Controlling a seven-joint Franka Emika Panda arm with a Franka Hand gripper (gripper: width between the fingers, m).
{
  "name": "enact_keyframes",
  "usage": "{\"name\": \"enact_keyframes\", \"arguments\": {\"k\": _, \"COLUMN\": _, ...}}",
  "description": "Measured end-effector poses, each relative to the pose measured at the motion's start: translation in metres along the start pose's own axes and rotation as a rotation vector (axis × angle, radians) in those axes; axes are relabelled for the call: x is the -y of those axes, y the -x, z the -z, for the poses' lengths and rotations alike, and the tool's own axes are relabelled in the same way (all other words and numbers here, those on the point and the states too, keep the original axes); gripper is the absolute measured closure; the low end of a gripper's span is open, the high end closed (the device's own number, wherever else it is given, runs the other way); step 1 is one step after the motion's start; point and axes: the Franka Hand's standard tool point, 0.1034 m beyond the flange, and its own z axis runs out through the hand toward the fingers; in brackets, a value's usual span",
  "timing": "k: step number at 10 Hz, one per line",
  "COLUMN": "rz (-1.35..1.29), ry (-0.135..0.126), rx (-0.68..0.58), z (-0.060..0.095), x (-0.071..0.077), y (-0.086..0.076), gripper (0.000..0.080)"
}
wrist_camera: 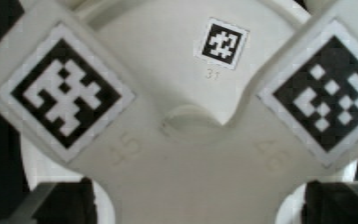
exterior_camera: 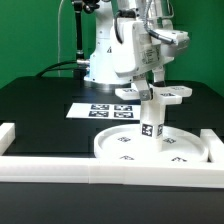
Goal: Assemble round table
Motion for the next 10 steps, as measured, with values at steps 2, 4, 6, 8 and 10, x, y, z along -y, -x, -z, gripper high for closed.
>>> {"name": "enact_keyframes", "arguments": {"k": 2, "rz": 0.059, "ry": 0.026, "rx": 0.020, "z": 0.016, "x": 0.001, "y": 0.004, "gripper": 0.0168}}
{"name": "enact_keyframes", "arguments": {"k": 4, "rz": 0.086, "ry": 0.027, "rx": 0.046, "z": 0.036, "x": 0.002, "y": 0.011, "gripper": 0.0153}}
{"name": "enact_keyframes", "arguments": {"k": 6, "rz": 0.134, "ry": 0.023, "rx": 0.049, "z": 0.038, "x": 0.002, "y": 0.012, "gripper": 0.0151}}
{"name": "enact_keyframes", "arguments": {"k": 8, "rz": 0.142, "ry": 0.026, "rx": 0.046, "z": 0.037, "x": 0.001, "y": 0.012, "gripper": 0.0151}}
{"name": "enact_keyframes", "arguments": {"k": 10, "rz": 0.527, "ry": 0.061, "rx": 0.010, "z": 0.032, "x": -0.006, "y": 0.018, "gripper": 0.0151}}
